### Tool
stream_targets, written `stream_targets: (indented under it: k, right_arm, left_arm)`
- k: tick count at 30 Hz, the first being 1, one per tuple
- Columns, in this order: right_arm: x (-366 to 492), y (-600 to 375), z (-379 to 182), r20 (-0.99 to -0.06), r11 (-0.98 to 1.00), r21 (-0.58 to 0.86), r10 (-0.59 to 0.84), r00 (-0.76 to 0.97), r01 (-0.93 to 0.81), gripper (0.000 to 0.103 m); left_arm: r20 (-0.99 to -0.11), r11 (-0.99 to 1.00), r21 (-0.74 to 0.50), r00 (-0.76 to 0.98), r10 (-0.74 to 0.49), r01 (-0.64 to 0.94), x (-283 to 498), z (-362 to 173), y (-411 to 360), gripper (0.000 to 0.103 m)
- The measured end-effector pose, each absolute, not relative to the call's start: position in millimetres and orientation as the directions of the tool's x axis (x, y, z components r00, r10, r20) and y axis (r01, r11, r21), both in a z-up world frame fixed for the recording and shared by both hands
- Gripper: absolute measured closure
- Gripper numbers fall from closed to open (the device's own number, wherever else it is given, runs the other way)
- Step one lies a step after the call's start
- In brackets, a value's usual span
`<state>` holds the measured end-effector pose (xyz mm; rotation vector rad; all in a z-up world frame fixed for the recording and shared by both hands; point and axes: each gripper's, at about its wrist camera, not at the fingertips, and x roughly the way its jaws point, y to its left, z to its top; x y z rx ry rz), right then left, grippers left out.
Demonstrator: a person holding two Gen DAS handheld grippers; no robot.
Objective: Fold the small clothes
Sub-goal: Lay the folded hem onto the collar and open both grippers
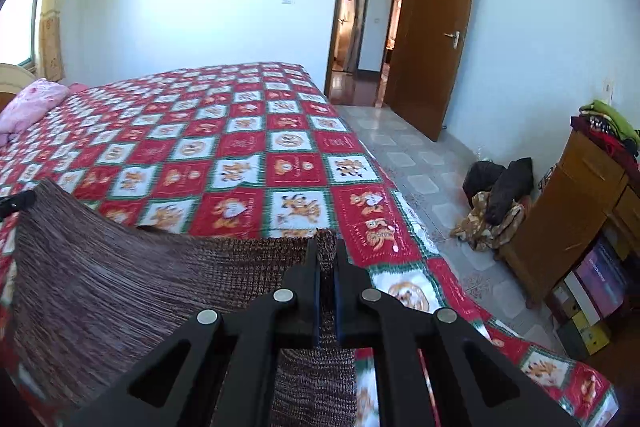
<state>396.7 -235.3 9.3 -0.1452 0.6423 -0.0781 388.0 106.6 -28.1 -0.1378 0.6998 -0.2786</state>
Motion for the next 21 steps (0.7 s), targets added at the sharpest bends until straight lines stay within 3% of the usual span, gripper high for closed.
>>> stream_targets:
  k: [7,9,10,13,15,16,17,19,21]
  right_arm:
    - [444.4,-255.0,-74.3,-0.7,0.987,-0.138,-0.154,0.697,0.08,0.098]
    - [446.2,-261.7,-75.2,-0.711,0.991,-0.106,-0.137,0.69,0.087,0.098]
    - [446.2,-265.3,-74.6,-0.708,0.991,-0.092,-0.13,0.694,0.092,0.097]
    - [451.8,-273.9,-84.8,-0.745,0.993,-0.055,-0.113,0.657,0.108,0.095]
    - [451.3,-277.9,-85.1,-0.744,0.991,-0.039,-0.114,0.659,0.126,0.086]
    - [450.4,-280.1,-85.0,-0.745,0.989,-0.037,-0.121,0.656,0.141,0.082]
    - [450.1,-281.7,-85.2,-0.747,0.989,-0.03,-0.12,0.654,0.147,0.08]
    - [447.7,-284.5,-81.7,-0.748,0.987,-0.011,-0.115,0.654,0.161,0.079]
    - [421.6,-285.9,-59.9,-0.681,0.972,-0.018,-0.185,0.709,0.236,0.079]
  left_arm:
    - [-0.754,0.996,-0.059,0.652,-0.086,0.064,430.8,-107.3,85.3,0.088]
    - [-0.74,0.997,-0.05,0.668,-0.079,0.062,428.6,-101.2,85.2,0.081]
    - [-0.746,0.998,-0.031,0.663,-0.054,0.047,429.7,-103.5,85.5,0.072]
    - [-0.755,0.997,-0.071,0.653,-0.064,0.014,432.4,-108.0,96.5,0.063]
    - [-0.757,0.994,-0.105,0.649,-0.076,-0.006,433.4,-110.0,103.7,0.056]
    - [-0.767,0.994,-0.099,0.64,-0.048,-0.045,434.7,-111.8,108.7,0.04]
    - [-0.772,0.992,-0.105,0.634,-0.035,-0.073,434.0,-111.3,109.5,0.031]
    - [-0.778,0.986,-0.141,0.626,-0.057,-0.085,435.1,-112.5,113.6,0.03]
    - [-0.778,0.987,-0.144,0.625,-0.065,-0.076,430.6,-109.7,111.3,0.03]
